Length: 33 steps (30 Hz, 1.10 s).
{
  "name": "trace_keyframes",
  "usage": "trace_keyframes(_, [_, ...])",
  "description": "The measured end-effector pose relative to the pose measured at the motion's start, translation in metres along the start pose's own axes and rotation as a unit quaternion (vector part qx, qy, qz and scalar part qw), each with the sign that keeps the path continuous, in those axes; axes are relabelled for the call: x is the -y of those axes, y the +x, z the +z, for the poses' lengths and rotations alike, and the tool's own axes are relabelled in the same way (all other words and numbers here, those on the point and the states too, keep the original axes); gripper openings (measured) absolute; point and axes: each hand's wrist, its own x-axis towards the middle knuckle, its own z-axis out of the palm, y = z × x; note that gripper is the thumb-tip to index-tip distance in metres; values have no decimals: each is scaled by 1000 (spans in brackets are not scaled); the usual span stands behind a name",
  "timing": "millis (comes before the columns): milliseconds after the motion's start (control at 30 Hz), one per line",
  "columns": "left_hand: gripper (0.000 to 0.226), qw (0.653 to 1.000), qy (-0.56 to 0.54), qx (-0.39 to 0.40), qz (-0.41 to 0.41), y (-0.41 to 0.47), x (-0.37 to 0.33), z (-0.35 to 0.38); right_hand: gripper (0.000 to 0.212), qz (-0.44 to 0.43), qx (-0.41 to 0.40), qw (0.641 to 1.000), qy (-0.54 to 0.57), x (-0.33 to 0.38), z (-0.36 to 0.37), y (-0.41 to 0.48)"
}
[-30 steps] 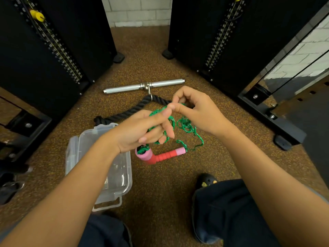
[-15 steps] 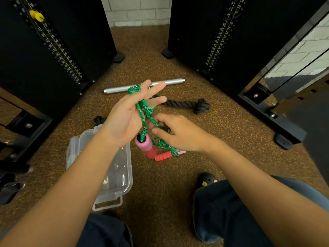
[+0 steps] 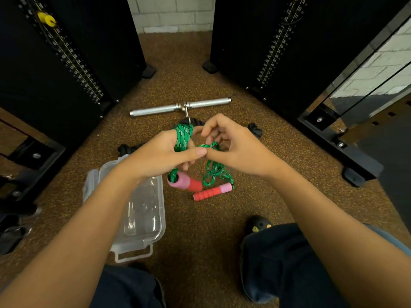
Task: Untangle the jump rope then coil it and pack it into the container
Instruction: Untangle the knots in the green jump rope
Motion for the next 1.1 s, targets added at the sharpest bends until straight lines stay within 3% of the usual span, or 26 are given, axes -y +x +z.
trace_keyframes(133, [18, 998, -61, -11, 10, -1, -3, -2, 17, 43, 25, 990, 134, 2, -9, 2])
trace_keyframes(233, [20, 997, -68, -44, 7, -3, -7, -3, 14, 82, -14, 976, 200, 1, -10, 5])
trace_keyframes(300, [22, 991, -105, -82, 1, -3, -7, -3, 24, 112, -26, 983, 146, -4, -11, 5])
trace_keyframes(367, [26, 976, -185, -116, 3, 0, -7, -3, 39, 144, 66, 987, -3, -11, -10, 4])
trace_keyframes(433, [27, 954, -274, -123, 9, 2, -8, -2, 52, 160, 180, 962, -129, -18, 1, -1])
trace_keyframes(500, [29, 934, -335, -122, 5, 3, -9, -2, 59, 157, 202, 953, -165, -20, 15, -3])
trace_keyframes(700, [40, 893, -441, -80, 23, 3, -6, -7, 53, 159, 53, 986, -9, -15, 22, 2])
trace_keyframes(833, [54, 852, -520, -40, 50, 5, 1, -10, 29, 192, 48, 977, 82, -16, 29, 1])
trace_keyframes(967, [74, 809, -582, -2, 84, 5, 4, -14, 34, 232, 98, 960, 124, -14, 32, 0])
trace_keyframes(1033, [60, 830, -550, -42, 79, 4, 4, -15, 24, 227, 98, 963, 110, -14, 30, 1])
trace_keyframes(1100, [34, 897, -421, -117, 61, 4, 2, -17, 15, 224, 55, 968, 96, -14, 24, 4])
